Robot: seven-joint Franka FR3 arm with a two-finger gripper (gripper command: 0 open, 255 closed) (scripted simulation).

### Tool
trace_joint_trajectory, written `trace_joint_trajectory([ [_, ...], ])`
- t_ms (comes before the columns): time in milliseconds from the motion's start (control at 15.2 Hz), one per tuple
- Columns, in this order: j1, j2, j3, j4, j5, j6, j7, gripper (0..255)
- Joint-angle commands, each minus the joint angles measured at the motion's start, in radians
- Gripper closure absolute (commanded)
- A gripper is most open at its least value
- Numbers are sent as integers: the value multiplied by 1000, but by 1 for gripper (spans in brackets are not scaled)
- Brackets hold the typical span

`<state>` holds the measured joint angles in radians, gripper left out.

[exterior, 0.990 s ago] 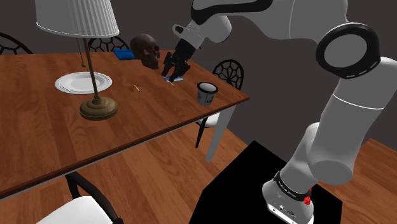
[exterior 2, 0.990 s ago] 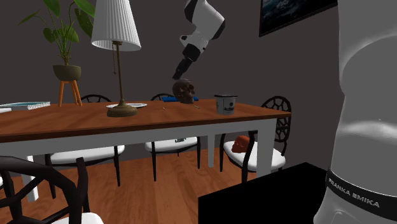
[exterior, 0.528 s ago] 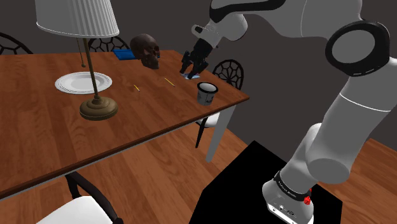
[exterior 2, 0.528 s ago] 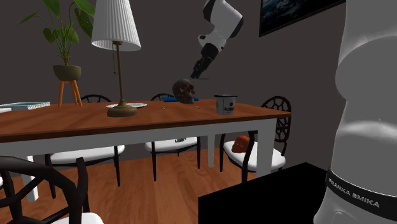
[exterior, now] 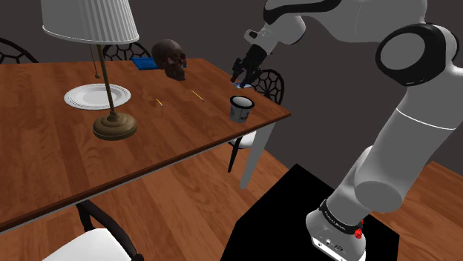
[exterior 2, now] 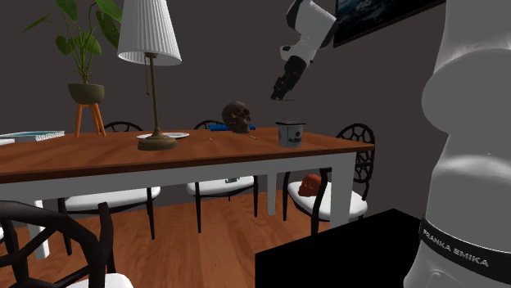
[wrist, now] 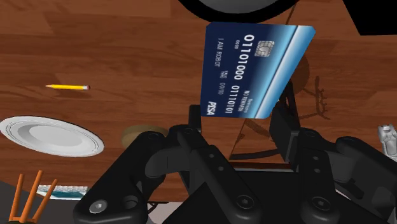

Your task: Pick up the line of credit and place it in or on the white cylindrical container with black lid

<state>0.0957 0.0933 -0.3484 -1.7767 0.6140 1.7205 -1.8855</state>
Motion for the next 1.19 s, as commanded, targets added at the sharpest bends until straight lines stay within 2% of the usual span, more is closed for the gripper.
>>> trace_joint_trajectory([
  [0, -35, 18, -28, 30, -3, -47, -45, 255],
  [1122, -30, 71, -19, -118, 40, 117, -157, 255],
])
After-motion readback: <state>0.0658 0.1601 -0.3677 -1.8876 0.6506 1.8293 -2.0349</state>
